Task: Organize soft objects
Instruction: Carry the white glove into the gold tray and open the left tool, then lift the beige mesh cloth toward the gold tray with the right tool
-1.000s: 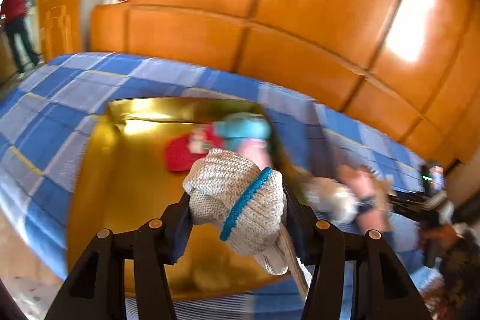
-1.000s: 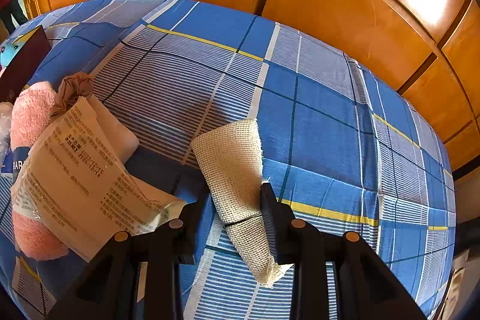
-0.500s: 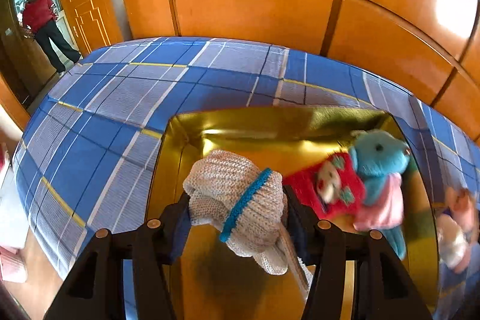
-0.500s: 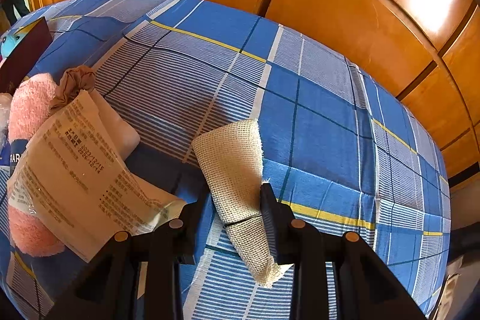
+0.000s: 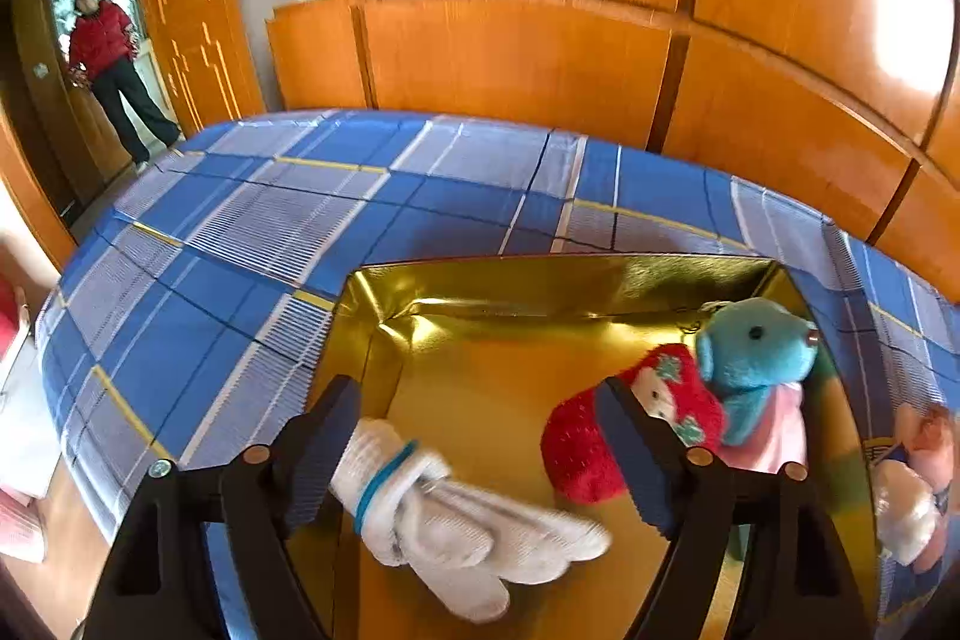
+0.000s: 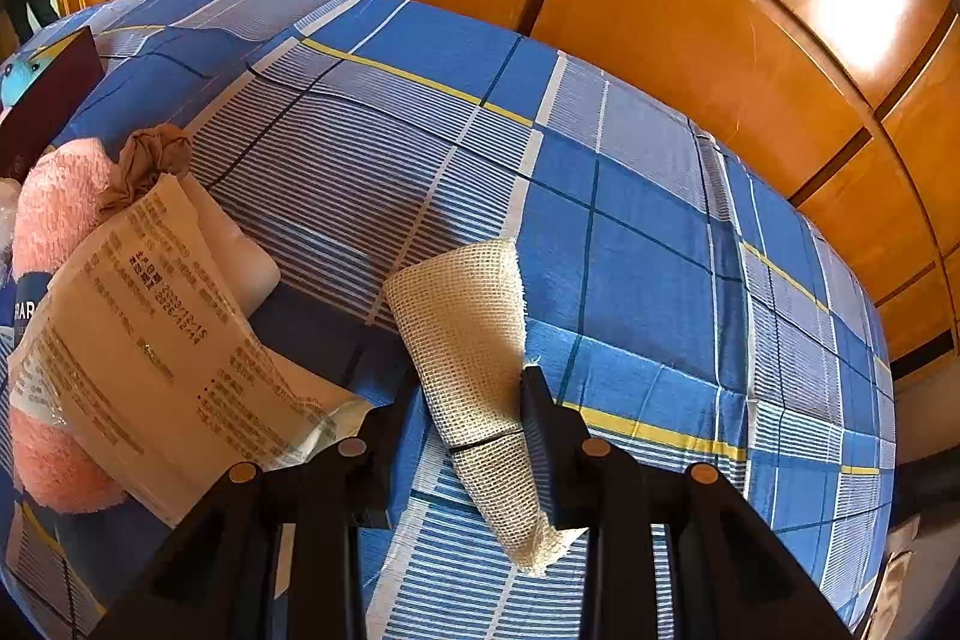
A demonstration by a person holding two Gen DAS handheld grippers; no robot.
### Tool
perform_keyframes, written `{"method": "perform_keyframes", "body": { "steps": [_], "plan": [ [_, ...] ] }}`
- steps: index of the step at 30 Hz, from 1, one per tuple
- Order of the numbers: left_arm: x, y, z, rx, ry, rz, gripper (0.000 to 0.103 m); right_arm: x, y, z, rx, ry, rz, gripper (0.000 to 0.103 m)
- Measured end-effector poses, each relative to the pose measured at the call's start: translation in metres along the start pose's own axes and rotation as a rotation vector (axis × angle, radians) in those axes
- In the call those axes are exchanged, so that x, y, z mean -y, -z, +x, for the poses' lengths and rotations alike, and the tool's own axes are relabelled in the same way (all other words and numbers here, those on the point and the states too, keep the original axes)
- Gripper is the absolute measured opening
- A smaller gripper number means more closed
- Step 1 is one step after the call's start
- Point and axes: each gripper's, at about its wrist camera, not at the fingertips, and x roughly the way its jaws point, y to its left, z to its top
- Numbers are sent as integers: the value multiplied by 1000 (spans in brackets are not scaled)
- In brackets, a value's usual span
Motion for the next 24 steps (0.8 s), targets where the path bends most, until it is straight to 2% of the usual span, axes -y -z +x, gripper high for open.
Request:
{"method": "perform_keyframes", "body": {
  "steps": [5, 13, 24],
  "plan": [
    [3, 18, -37, 42, 41, -38, 86, -2, 1, -1, 1, 5, -4, 31],
    [26, 57, -78, 76, 106, -41, 89, -3, 2, -2, 4, 12, -9, 31],
    [30, 104, -99, 30, 128, -69, 93, -4, 2, -3, 6, 21, -14, 31]
  ]
}}
